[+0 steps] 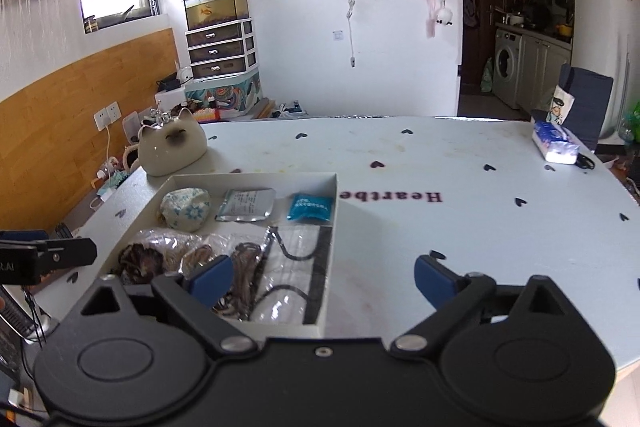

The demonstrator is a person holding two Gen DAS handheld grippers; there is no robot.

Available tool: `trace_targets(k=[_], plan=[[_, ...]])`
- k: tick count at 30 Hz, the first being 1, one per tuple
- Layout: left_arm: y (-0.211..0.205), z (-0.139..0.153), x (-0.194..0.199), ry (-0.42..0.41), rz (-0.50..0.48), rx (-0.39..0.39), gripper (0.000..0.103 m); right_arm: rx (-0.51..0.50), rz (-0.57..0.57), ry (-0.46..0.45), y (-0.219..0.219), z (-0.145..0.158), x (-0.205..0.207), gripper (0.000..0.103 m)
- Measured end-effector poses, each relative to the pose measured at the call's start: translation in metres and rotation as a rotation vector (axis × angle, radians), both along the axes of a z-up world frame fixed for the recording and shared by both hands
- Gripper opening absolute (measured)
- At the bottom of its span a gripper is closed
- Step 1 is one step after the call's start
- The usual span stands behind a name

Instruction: Organize soft objects

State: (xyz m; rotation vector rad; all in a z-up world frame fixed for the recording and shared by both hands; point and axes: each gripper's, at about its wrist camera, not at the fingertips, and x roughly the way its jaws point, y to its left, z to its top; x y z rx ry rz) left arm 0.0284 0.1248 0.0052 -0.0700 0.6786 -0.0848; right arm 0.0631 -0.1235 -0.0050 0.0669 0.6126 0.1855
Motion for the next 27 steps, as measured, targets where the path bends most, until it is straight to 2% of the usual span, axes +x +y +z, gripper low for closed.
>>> trace_targets(k=[7, 27], plan=[[-0.003, -0.005, -0.014, 0.016, 0.011, 0.005, 0.103, -0.027, -0.011, 0.0, -0.008, -0.002, -0.017, 0.103], [-0.004, -0.01, -0.024, 0.02, 0.009, 0.004, 0.103, -0.05, -0.01, -0.029, -0.004, -0.002, -0.035, 0.103]])
